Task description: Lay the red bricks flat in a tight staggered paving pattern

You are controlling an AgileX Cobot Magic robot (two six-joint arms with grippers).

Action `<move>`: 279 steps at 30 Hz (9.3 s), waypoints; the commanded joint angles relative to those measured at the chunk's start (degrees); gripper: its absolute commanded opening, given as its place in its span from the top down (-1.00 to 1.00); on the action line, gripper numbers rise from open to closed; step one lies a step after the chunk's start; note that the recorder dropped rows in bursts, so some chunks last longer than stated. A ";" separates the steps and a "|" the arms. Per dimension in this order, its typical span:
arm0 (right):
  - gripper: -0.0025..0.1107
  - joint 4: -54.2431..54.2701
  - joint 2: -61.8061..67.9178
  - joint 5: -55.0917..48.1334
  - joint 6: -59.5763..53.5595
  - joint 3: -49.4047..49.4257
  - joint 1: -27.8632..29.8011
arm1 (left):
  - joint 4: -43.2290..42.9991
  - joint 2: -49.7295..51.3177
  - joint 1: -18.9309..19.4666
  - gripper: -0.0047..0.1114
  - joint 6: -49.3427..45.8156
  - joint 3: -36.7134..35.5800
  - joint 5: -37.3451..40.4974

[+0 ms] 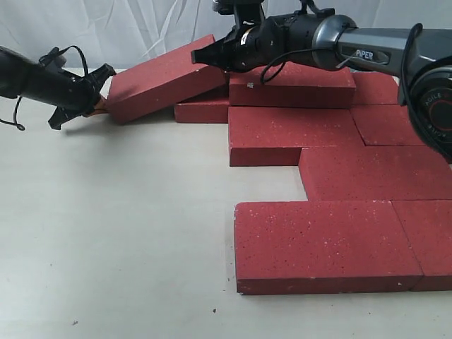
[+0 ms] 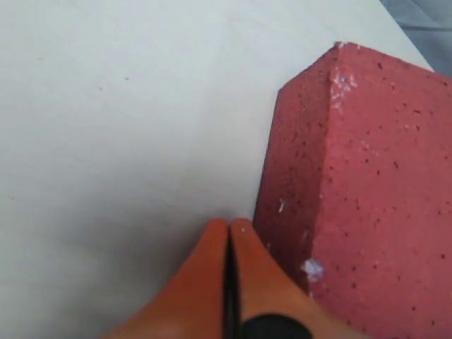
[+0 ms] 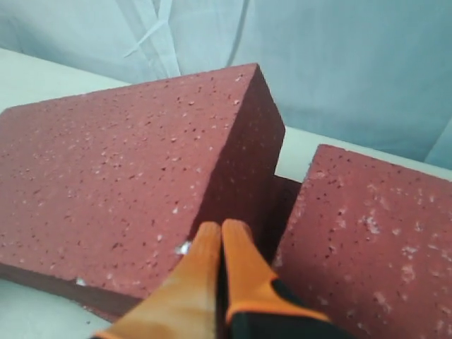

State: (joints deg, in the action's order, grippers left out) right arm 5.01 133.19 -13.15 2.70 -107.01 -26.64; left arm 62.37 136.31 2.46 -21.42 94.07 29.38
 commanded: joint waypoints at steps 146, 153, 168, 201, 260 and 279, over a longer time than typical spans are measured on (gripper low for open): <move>0.97 6.91 -9.62 -46.83 -1.61 6.21 -4.56 | -24.03 -26.29 7.70 0.92 -7.53 -35.72 6.98; 0.97 7.06 -15.91 -47.79 -1.99 6.73 1.64 | -23.52 -26.29 5.14 0.92 -9.28 -35.72 6.74; 0.97 15.67 -19.46 -31.26 -6.12 24.04 2.50 | -24.93 -26.29 -0.72 0.92 -13.57 -35.72 2.80; 0.97 14.38 -12.58 -33.11 -7.71 23.77 -5.42 | -26.84 -26.29 -0.84 0.92 -13.17 -35.72 5.61; 0.97 17.37 -20.82 -42.94 -16.14 23.92 -10.11 | -20.50 -26.29 -0.72 0.92 -11.89 -35.83 5.42; 0.97 15.69 -14.93 -42.90 -16.14 23.92 -14.03 | -20.65 -26.29 -0.82 0.92 -11.98 -35.83 5.54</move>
State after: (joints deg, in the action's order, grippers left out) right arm 21.47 117.42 -56.51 -12.86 -83.25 -40.70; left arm 41.64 109.97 1.76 -33.28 58.05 35.14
